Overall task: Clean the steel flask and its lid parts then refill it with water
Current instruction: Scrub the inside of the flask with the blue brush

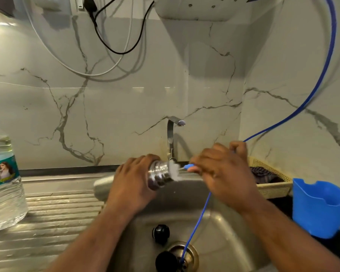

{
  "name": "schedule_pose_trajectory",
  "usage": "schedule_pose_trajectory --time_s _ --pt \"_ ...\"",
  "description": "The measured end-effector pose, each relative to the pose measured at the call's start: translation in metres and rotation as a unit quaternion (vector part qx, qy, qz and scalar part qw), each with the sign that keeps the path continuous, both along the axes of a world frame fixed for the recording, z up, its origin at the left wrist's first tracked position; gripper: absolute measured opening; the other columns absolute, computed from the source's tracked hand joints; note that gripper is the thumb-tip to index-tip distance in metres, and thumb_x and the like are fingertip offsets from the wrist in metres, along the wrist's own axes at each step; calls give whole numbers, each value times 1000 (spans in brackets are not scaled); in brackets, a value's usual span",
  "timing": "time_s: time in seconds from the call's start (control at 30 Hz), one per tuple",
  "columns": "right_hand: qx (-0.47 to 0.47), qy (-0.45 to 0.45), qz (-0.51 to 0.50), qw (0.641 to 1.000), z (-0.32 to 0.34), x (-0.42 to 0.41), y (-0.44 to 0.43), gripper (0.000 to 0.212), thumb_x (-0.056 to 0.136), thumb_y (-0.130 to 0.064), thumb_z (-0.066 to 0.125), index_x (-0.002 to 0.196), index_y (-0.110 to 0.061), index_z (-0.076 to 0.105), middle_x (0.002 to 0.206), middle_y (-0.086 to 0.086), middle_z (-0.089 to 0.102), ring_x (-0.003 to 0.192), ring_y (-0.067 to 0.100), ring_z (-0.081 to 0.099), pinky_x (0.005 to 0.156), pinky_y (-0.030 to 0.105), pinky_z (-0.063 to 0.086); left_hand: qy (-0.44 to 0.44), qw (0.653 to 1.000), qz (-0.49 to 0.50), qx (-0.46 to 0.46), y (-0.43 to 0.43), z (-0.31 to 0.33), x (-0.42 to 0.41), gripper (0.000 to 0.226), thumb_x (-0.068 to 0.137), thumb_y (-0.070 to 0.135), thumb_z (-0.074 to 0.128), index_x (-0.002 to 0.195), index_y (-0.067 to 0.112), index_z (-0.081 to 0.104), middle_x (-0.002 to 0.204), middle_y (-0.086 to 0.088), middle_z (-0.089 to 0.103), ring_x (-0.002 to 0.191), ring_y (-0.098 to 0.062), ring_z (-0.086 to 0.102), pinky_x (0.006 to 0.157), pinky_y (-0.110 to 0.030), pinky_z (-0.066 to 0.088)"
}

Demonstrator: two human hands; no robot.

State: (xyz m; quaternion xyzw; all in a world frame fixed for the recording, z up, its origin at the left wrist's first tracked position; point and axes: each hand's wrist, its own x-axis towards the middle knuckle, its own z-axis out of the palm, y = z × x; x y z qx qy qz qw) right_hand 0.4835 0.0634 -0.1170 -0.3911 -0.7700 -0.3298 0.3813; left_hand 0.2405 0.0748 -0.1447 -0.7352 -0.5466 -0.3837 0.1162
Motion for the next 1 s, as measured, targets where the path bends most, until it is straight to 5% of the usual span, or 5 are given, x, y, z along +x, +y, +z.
schedule_pose_trajectory --time_s 0.17,0.3,0.53,0.77,1.0 --pt "2 79 -9 997 12 8 -7 13 92 -42 65 95 -36 76 86 -19 70 81 12 57 82 38 22 -38 997 66 24 2 4 -24 69 58 19 92 116 34 59 109 7 67 106 -21 57 103 -46 41" --pt "-9 -4 -1 1000 -1 -10 -5 15 82 -33 81 95 -37 76 86 -20 68 82 10 57 81 33 14 13 999 -14 34 -3 1 2 69 64 31 91 120 42 52 114 20 59 109 -8 51 105 -38 41" --pt "-30 21 -17 999 -5 -19 -7 12 81 -35 83 91 -34 75 82 -17 68 80 12 58 83 38 21 15 999 2 48 -3 -3 8 63 63 22 90 117 33 60 113 10 66 109 -17 57 104 -39 39" --pt "-7 86 -59 995 11 16 0 30 96 -55 48 88 -38 72 76 -17 66 76 12 58 82 36 17 -37 996 75 30 8 2 -32 65 61 16 89 117 31 60 112 5 67 111 -22 58 106 -48 41" --pt "-79 47 -102 990 -7 -16 -2 24 97 -46 54 82 -34 70 73 -13 67 67 13 58 82 38 27 35 998 49 27 2 -5 -7 66 65 24 90 122 34 57 119 8 64 119 -20 54 114 -43 30"
